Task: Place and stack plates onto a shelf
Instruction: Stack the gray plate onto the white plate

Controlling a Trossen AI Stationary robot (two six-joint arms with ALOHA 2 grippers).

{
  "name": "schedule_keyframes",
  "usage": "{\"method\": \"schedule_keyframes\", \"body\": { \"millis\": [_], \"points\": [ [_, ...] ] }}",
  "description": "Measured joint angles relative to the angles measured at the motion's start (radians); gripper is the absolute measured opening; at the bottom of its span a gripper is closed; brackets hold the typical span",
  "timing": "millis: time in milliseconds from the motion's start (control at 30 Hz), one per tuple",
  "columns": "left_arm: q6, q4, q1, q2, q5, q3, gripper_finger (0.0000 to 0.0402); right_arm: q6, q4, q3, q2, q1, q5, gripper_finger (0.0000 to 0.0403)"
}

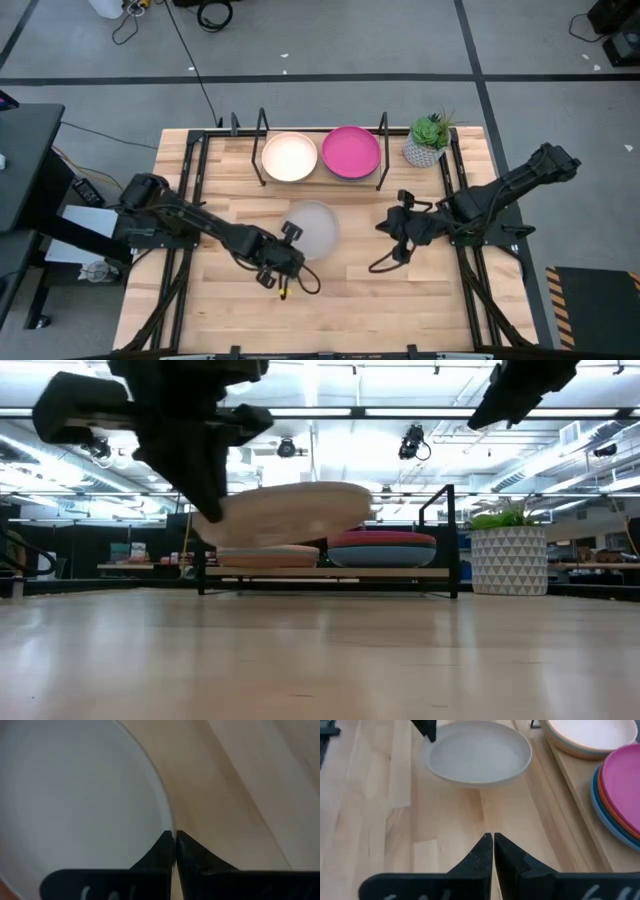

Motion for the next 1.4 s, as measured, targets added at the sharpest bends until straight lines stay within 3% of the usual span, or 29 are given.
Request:
{"method": "schedule_keyframes", "body": {
  "millis": [300,733,867,1133,1400],
  "points": [
    [-0.035,-0.037,0.013,-0.015,-0.008,0.0,0.0016,0.006,0.073,-0.112,0.001,0.042,0.095,0.0023],
    [0.041,-0.117,0.137,-0.035,-0.008,0.1,0.0016,-0.175,0.424,-0.312,0.0,0.042,0.097,0.0023],
    [0.078,-0.131,0.217,-0.053,-0.008,0.127,0.0016,-0.205,0.531,-0.369,-0.002,0.042,0.123,0.0023],
    [0.147,-0.135,0.442,-0.054,0.042,0.138,0.0016,-0.291,0.925,-0.552,-0.005,0.042,0.122,0.0023],
    [0.181,-0.124,0.646,-0.053,0.162,0.138,0.0016,-0.249,0.982,-0.594,-0.005,0.046,0.089,0.0023]
  ]
}}
